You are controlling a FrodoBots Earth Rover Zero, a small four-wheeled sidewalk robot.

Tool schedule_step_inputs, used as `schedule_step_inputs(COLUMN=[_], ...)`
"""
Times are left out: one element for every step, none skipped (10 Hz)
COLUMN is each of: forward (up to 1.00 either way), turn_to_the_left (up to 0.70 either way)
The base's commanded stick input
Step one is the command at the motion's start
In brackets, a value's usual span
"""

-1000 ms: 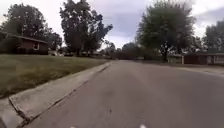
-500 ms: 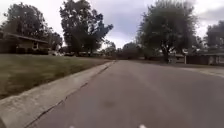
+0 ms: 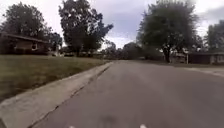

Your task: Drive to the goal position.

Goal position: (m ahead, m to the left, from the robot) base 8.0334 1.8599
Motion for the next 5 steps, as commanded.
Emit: schedule_step_inputs(forward=[0.70,0.70,0.70,0.70,0.70], turn_to_the_left=[0.00,0.00,0.00,0.00,0.00])
